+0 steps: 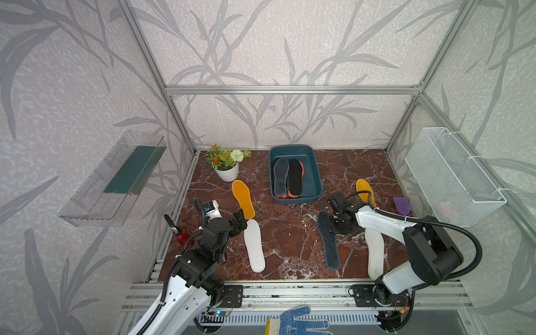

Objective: Put the insoles into the storage box
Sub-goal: Pick up the insole from the center of the board.

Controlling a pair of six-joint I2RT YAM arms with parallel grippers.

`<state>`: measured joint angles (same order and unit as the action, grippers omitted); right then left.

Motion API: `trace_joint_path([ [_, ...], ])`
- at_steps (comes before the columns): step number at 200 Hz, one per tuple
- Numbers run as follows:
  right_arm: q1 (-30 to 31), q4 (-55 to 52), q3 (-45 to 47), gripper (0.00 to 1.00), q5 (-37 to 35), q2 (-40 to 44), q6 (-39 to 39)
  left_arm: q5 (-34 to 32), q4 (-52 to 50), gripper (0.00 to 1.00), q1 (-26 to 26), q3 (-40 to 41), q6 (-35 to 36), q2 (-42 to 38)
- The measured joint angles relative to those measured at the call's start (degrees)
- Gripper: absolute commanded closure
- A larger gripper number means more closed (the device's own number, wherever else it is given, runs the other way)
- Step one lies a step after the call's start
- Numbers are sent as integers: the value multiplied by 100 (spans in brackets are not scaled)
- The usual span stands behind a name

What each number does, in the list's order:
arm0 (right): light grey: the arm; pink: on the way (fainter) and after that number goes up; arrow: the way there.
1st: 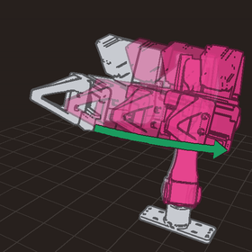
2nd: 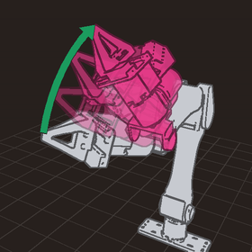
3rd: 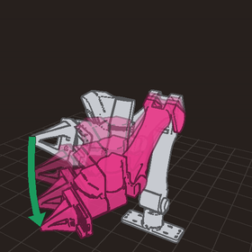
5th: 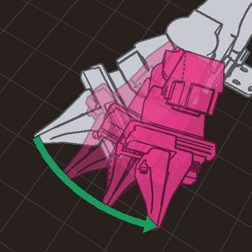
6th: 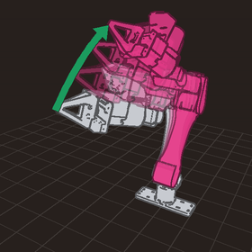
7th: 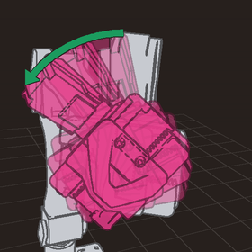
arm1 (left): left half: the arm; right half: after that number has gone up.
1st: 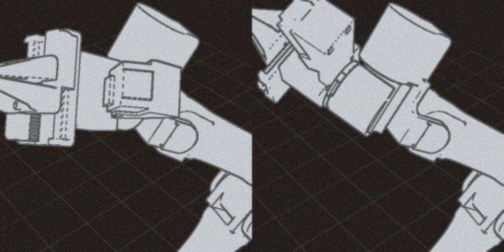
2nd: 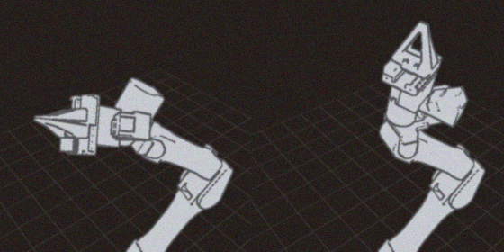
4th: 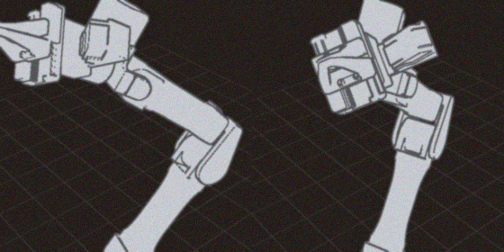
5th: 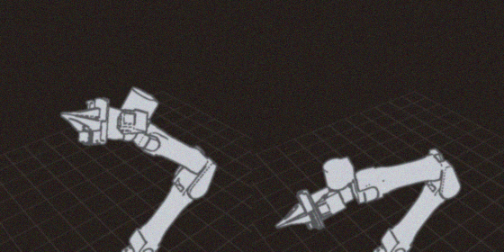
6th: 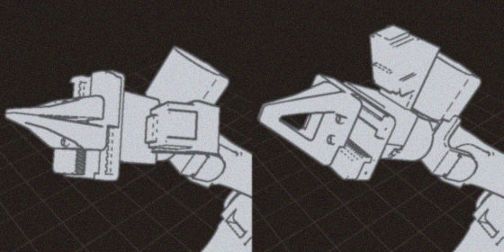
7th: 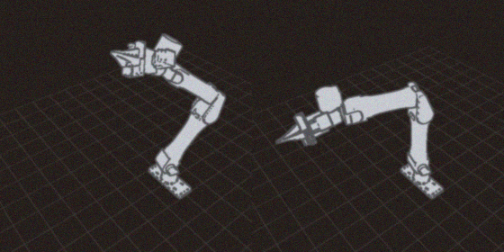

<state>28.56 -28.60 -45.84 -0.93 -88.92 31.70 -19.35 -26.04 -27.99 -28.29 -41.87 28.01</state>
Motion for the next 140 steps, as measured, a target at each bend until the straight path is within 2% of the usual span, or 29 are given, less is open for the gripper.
trace_joint_path([
  [18, 0, 44, 0, 100, 28, -4, 9, 7, 4, 1, 0, 0, -17, 7],
  [76, 0, 111, 70, 100, -9, 131, 44, 227, 219, 5, 0, -2, -44, 127],
  [100, 4, -33, 131, 100, -133, 612, 44, 697, 695, 7, 2, 24, -98, 280],
  [140, -20, -439, 50, 100, -420, 1794, 15, 1897, 1788, 14, 2, 136, -87, 911],
])
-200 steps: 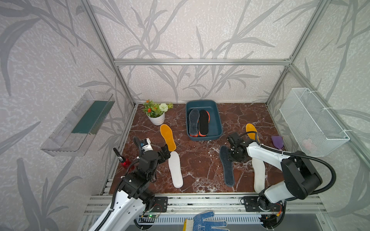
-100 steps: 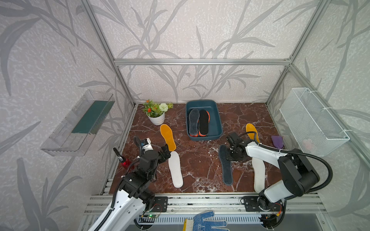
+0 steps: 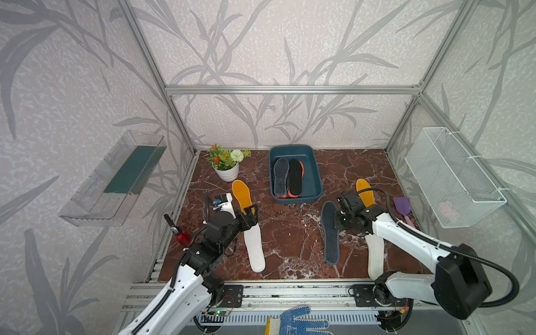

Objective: Put the insoles into the storage box
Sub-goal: Pick up the insole from the center of the board.

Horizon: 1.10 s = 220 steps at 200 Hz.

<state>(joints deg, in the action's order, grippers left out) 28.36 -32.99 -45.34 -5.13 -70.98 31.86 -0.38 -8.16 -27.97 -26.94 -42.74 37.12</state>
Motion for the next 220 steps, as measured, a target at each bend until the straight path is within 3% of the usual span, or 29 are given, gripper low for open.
trace_joint_path([
  [33, -2, -225, -221, 100, -24, 581, -50, 1102, 732, 21, -2, -17, 168, 695],
  [76, 256, -103, -546, 100, 304, 597, -105, 2142, 1703, 28, -48, -280, 225, 1725],
  [127, 999, 367, -1217, 100, 682, -68, -146, 2649, 2538, 34, -426, -597, 221, 2653],
  [185, 1392, 946, -1655, 100, 1198, -601, -131, 2879, 3093, 37, -767, -859, 195, 3434],
  [208, 1436, 1117, -1655, 100, 1432, -629, -76, 2905, 3176, 49, -802, -970, 190, 3574],
  [220, 1445, 1222, -1652, 100, 1530, -627, -37, 2911, 3217, 66, -804, -997, 153, 3600],
])
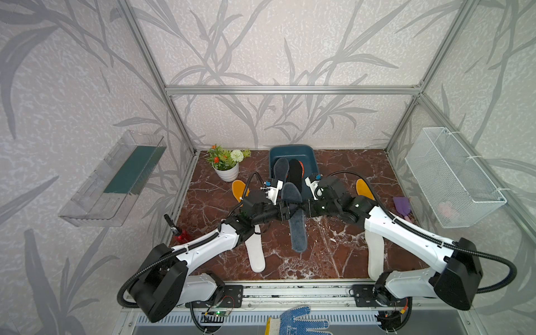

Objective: Put the insoles into the storage box
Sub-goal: Pick up the insole from the center of the board.

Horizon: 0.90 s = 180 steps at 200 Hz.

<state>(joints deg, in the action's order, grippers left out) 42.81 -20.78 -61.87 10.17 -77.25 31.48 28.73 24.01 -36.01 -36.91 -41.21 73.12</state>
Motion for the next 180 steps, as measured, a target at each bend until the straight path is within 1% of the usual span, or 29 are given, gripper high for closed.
trace_joint_path([
  [6, 0, 39, 0, 100, 31, 0, 11, 2, 17, 76, 0, -11, 2, 7],
  [13, 0, 70, 9, 99, 63, 2, 24, 7, 33, 86, 0, -24, 9, 7],
  [28, -2, 151, 42, 96, 103, 7, 50, -13, 44, 100, 7, -50, 17, 7],
  [36, 0, 177, 63, 91, 105, 9, 68, -13, 42, 100, 4, -52, 55, 4],
  [57, -24, 229, 170, 76, 107, 61, 142, -31, -7, 100, 7, -55, 59, -28],
  [77, -184, 354, 400, 63, 221, 269, 214, -33, -48, 100, 42, -55, 70, -136],
  [86, -376, 476, 601, 56, 348, 472, 282, -26, -46, 100, 92, -55, 68, -221],
  [111, -1051, 890, 1333, 43, 776, 1200, 385, 66, -4, 100, 304, -55, 66, -446],
  [126, -1340, 1145, 1703, 37, 1029, 1576, 433, 151, 39, 100, 404, -55, 68, -505],
  [145, -1397, 1502, 2026, 29, 1403, 1886, 461, 284, 46, 100, 461, -55, 72, -514],
  [180, -1392, 2347, 2330, 26, 2044, 1895, 706, 535, 140, 100, 542, -55, 68, -514],
])
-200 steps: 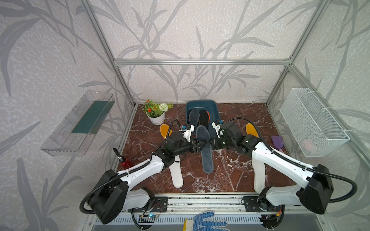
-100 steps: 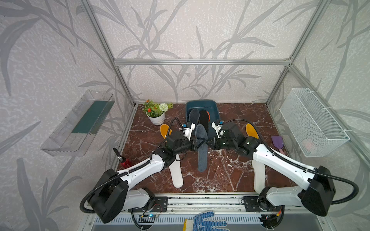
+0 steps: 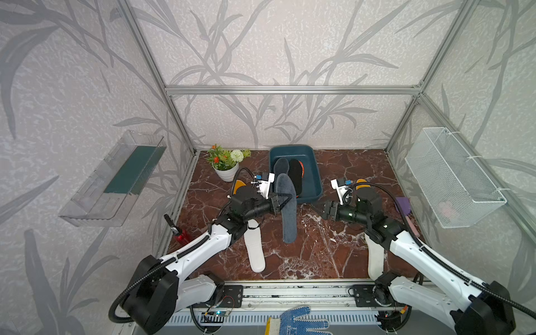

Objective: Put the insoles into the storage box
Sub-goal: Pick up the insole from the center of the board.

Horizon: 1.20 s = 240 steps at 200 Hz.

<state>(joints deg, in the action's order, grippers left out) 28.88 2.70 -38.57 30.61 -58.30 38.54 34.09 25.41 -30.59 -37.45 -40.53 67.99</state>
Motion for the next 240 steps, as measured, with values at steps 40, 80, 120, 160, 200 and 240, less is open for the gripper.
trace_joint_path([
  [40, 129, 833, 42, 34, 407, -546, 278, 225, 297, 100, 35, 0, -59, 2],
  [80, 579, 1211, -81, 51, 542, -1117, 367, 372, 551, 100, 39, 0, -155, 4],
  [120, 852, 1659, -245, 81, 654, -1611, 529, 457, 636, 100, 50, 0, -197, 11],
  [160, 903, 1716, -337, 100, 643, -1775, 627, 463, 629, 100, 122, 0, -249, 35],
  [200, 925, 1526, -348, 100, 487, -1716, 634, 433, 535, 88, 175, -17, -297, 90],
  [240, 870, 1152, -372, 100, 249, -1471, 592, 234, 81, 1, 190, -223, -173, 87],
])
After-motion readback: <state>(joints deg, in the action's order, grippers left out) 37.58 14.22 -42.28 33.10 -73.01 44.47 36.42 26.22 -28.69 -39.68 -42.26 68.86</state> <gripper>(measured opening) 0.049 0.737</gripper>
